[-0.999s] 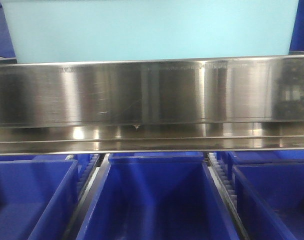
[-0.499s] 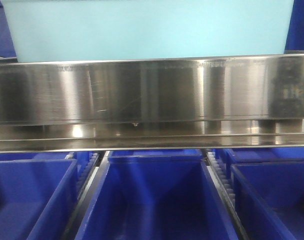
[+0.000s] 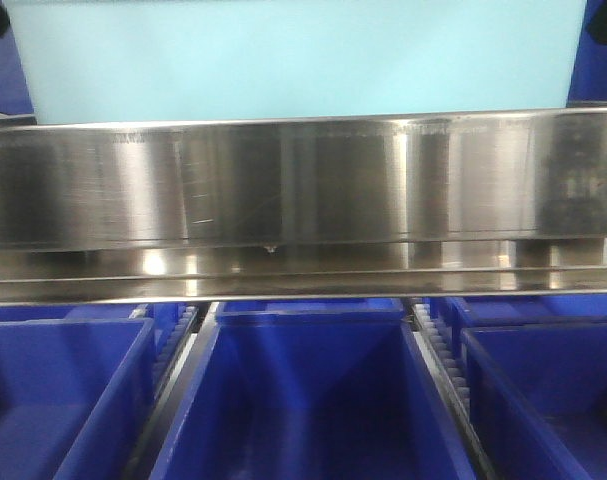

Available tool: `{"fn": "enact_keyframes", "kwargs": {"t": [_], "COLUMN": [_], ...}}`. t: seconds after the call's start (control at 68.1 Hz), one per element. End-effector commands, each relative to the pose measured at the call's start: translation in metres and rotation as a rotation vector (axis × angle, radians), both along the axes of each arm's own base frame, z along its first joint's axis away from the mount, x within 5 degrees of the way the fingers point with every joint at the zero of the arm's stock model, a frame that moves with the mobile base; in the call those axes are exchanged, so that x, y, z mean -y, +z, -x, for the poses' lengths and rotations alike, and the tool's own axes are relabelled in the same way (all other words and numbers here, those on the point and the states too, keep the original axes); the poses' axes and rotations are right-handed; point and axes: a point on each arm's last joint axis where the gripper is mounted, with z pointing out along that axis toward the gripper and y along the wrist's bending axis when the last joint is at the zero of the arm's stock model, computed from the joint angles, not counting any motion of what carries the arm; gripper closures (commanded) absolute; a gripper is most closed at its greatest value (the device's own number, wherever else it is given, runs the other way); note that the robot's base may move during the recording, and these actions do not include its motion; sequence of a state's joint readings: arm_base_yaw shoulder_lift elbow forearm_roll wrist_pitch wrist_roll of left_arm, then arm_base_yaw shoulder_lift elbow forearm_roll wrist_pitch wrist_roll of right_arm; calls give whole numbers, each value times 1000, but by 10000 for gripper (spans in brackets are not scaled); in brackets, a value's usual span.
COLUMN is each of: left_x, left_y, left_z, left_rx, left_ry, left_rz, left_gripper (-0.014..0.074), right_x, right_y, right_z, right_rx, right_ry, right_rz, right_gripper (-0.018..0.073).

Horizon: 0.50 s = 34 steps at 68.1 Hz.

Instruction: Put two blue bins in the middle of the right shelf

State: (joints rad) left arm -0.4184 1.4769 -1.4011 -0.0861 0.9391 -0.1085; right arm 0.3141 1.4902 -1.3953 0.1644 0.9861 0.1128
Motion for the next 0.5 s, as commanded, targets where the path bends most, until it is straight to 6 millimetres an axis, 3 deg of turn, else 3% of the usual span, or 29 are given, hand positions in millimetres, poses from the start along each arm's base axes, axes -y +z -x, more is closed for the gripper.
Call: {"fn": "enact_keyframes", "kwargs": {"t": [0.0,0.073,0.147,0.367,0.411,0.485], "left_x": [0,0,0,0,0,0], "left_y": [0,0,-1,-4,-4,-4], "left_z": [-2,-1,0,4,5,5], "left_rx": [1,-5,-28,-76,-84,-86], "left_ry": [13,13,11,6,5,4], "left_rz": [24,21,23,18,14,13], "left_gripper": [12,64,183,691,706,708], "right_x": [1,1,1,1,1,1], "right_y": [-8,-9,-9,-9,-9,-8], "right_z": [-1,-1,-1,-1,-1,-1], "right_rx": [-7,-9,-6,-8,-8,-6], "right_ry": [1,1,1,1,1,1], "right_rz": [14,14,14,11,11,9], "right_gripper": [0,25,113,634,725,713]}}
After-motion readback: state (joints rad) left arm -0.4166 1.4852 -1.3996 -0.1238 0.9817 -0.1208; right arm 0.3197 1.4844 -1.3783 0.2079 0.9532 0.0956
